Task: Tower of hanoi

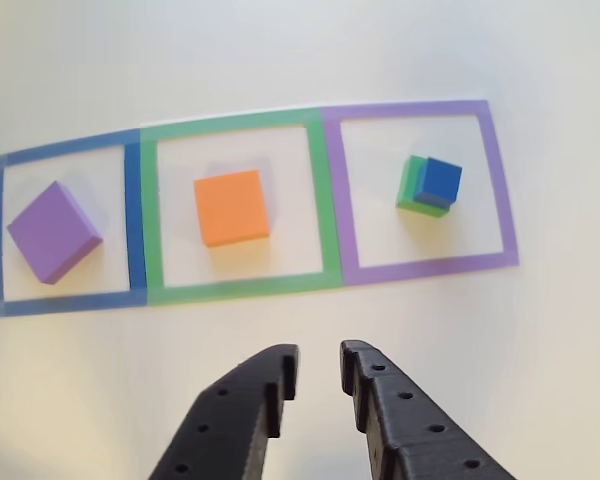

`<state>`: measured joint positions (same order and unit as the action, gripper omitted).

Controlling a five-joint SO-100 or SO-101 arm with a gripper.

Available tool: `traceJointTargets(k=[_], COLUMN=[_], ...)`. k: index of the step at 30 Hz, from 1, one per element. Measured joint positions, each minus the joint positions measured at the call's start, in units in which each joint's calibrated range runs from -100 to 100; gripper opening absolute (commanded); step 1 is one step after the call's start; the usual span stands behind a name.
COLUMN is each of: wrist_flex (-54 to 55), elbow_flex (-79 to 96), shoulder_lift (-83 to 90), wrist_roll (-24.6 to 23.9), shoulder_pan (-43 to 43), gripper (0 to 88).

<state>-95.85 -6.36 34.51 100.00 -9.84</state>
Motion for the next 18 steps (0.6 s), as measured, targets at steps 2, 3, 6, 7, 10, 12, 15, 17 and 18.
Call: traceJointTargets(k=[2,3,6,7,10,12,15,17,18], wrist_flex=[0.08,0.40,3.83,5.90,13.24,18.58,26.00,31.58,34.45], elbow_flex=[2.84,4.47,12.30,15.74,26.48,33.45,43.16,49.53,52.45], shoulder_lift=[1.43,2.10,5.63,7.15,11.27,13.79,17.32,19.08,19.67], wrist_roll=[-0.38,-0.38,0.00,0.00,-0.19,-0.38,0.00,0.00,0.00], shoulder_pan=[-0.10,0.10,0.20,-0.40,-2.60,-2.50,-2.40,-3.00,-3.10], gripper=[25.6,29.8,28.8,29.4,32.6,34.7,35.7,36.9,37.7])
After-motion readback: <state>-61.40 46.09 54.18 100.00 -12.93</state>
